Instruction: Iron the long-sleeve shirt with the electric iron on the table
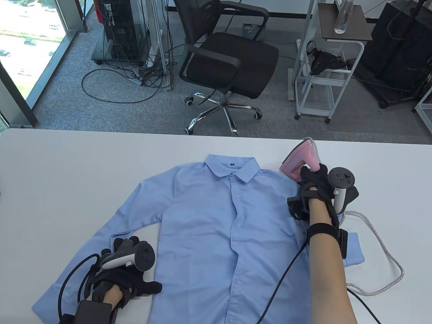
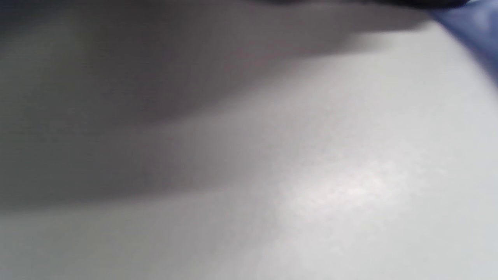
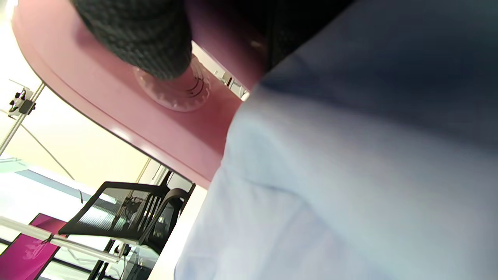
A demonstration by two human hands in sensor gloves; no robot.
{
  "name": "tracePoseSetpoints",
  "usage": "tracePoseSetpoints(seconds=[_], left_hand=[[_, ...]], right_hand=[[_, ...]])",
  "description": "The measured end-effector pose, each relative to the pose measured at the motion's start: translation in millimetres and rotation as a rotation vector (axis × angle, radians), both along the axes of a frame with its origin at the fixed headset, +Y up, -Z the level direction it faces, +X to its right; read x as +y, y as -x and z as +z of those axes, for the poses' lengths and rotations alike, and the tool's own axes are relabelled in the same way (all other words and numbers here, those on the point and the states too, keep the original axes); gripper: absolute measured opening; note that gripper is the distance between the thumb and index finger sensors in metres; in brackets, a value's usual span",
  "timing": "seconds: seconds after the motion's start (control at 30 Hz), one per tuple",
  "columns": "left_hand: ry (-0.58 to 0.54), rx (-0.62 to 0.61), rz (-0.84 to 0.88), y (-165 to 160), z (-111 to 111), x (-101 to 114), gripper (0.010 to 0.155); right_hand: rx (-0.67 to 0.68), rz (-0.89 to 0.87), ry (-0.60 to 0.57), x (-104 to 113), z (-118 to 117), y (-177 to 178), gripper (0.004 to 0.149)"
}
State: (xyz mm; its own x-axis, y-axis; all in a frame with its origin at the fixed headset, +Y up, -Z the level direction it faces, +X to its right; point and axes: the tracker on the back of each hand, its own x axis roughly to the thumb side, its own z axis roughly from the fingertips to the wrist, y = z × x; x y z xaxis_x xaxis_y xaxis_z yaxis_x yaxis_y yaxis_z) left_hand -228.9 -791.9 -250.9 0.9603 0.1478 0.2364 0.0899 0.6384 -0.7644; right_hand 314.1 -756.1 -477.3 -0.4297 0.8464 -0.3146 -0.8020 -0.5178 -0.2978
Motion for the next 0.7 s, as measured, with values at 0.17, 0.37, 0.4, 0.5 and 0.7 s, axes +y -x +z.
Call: tracePoseSetpoints(seconds=[0.17, 0.37, 0.4, 0.5, 0.7], left_hand=[[-0.001, 0.001, -0.002, 0, 0, 0, 0.129], [-0.008, 0.013, 0.006, -1, 0, 1, 0.129], [-0.008, 0.013, 0.005, -1, 0, 1, 0.128], [-0.054, 0.011, 0.037, 1, -3, 13, 0.124], [-0.461, 0.218, 0.088, 48, -14, 72, 0.113]], right_hand=[[0.043, 0.079, -0.080, 29, 22, 7, 0.081], [0.102, 0.399, -0.373, 107, 67, 38, 0.080], [0.129, 0.408, -0.389, 114, 70, 44, 0.079], [0.303, 0.406, -0.434, 141, 79, 87, 0.079], [0.647, 0.597, -0.170, 127, 79, 194, 0.089]])
